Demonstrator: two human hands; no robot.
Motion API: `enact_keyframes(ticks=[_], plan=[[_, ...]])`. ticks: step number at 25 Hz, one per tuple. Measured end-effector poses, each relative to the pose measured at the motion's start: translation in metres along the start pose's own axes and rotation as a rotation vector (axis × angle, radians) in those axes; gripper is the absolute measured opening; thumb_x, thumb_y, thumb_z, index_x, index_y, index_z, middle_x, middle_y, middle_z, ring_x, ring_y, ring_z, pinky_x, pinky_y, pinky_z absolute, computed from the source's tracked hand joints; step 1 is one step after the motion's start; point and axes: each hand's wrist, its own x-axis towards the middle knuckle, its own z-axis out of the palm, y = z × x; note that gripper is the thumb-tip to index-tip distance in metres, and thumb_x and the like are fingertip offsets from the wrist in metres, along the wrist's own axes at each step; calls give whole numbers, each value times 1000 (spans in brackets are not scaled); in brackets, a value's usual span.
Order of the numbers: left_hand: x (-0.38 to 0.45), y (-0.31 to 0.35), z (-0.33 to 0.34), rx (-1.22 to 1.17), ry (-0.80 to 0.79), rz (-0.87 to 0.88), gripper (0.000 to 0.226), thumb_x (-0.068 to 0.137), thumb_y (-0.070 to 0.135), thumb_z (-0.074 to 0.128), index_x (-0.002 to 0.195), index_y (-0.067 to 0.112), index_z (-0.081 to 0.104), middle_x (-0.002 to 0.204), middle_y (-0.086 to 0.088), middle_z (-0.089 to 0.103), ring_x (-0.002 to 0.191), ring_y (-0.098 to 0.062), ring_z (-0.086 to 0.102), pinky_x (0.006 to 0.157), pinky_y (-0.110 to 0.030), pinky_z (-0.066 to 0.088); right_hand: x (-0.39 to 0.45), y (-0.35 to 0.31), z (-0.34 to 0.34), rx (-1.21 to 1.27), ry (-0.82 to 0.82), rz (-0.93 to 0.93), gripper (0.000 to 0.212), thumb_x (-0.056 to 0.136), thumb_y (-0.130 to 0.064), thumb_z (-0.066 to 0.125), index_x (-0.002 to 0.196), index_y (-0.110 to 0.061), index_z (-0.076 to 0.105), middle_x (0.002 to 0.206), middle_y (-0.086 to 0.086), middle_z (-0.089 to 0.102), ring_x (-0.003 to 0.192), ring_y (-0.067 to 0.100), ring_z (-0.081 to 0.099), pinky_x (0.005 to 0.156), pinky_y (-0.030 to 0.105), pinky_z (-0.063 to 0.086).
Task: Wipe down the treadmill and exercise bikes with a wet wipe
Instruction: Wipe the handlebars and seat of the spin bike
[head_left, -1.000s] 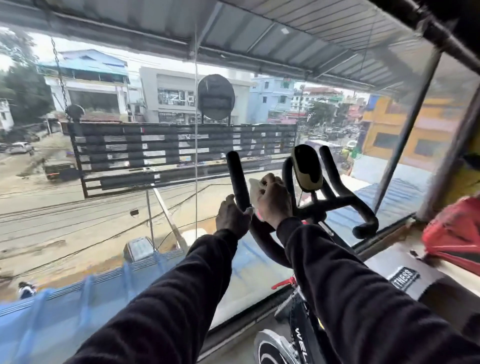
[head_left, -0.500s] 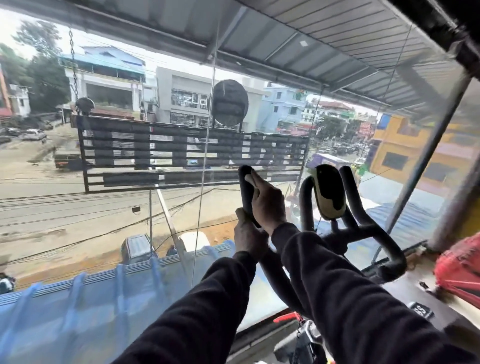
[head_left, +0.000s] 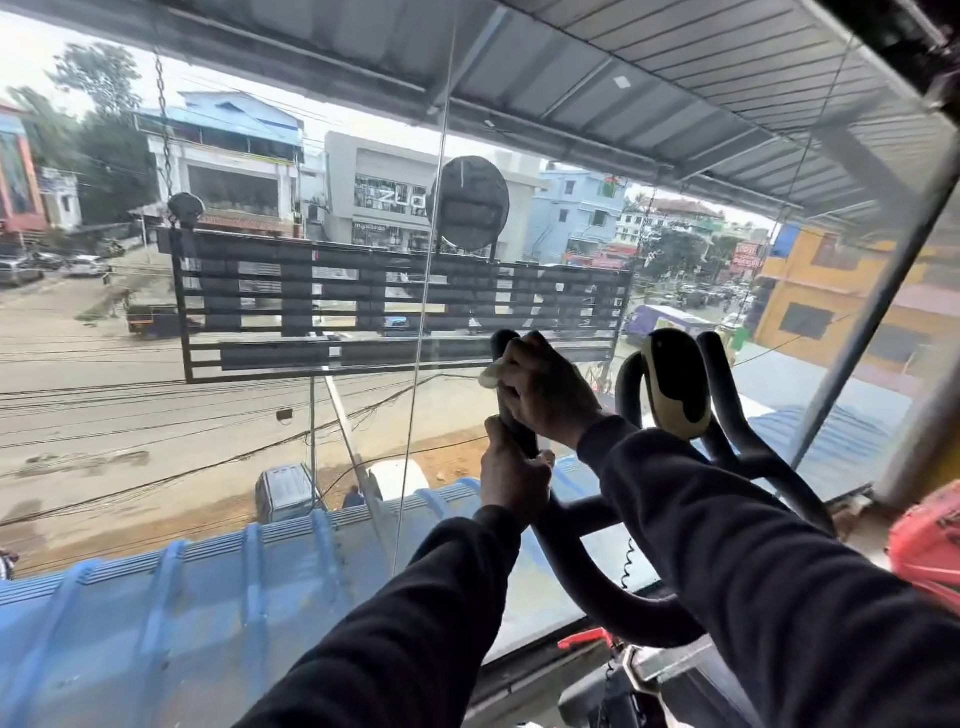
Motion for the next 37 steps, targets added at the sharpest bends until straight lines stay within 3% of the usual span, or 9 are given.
enact_keyframes(ticks=[3,7,12,16,21,25,30,33,37], plan=[[-2,1,1,10,-8,-5,36,86,10,64,107,15,34,95,-10,60,85,-30,54,72,-31,39,24,-2,-2,-23,15,223,22,89,-13,51,98,-7,70,96,10,55,93,30,48,71,39,52],[-2,2,-1,4,-24,5,39,87,9,64,114,14,37,95,-8,64,90,-33,61,68,-31,41,-13,-3,4,-50,-56,-163,23,80,-22,50,77,-10,70,91,6,56,101,28,46,76,41,48],[-4,1,-2,-13,-38,11,36,87,7,63,108,14,35,94,-5,60,85,-26,55,71,-28,38,16,-6,3,-8,-17,93,19,85,-13,51,89,-6,68,98,9,57,101,30,47,81,43,49],[-1,-1,-3,0,-31,29,35,87,8,61,108,17,34,84,-2,59,81,-30,59,67,-35,45,-22,6,1,38,-44,-245,20,82,-18,57,93,-11,72,102,5,58,108,26,47,88,37,43],[-1,0,-2,2,-19,24,36,85,8,62,111,10,37,94,-8,63,90,-35,61,73,-36,48,3,1,5,-3,11,0,17,87,-9,58,99,-7,69,109,10,58,109,29,46,91,37,45],[0,1,-3,23,-24,31,36,87,8,61,113,11,37,86,-1,59,85,-32,60,66,-32,41,-16,2,6,29,-5,-184,18,81,-14,55,88,-9,71,100,8,61,105,29,50,86,37,47],[-3,1,-2,23,-31,0,38,87,9,63,112,11,35,100,-12,64,91,-33,60,73,-32,42,28,-6,16,77,20,297,21,93,-7,54,104,-8,72,125,10,60,112,30,57,95,30,44],[-2,1,-3,3,-22,-10,35,86,9,62,110,11,35,99,-12,67,89,-35,61,70,-33,44,33,-13,18,336,175,620,23,96,-13,52,105,-16,73,113,4,69,106,23,63,87,20,39],[-3,1,-4,-7,-36,-7,32,88,10,60,106,13,34,85,-1,61,80,-28,59,67,-32,43,21,-25,20,616,257,1050,29,101,-26,47,120,-19,69,119,4,69,116,24,60,101,32,44]])
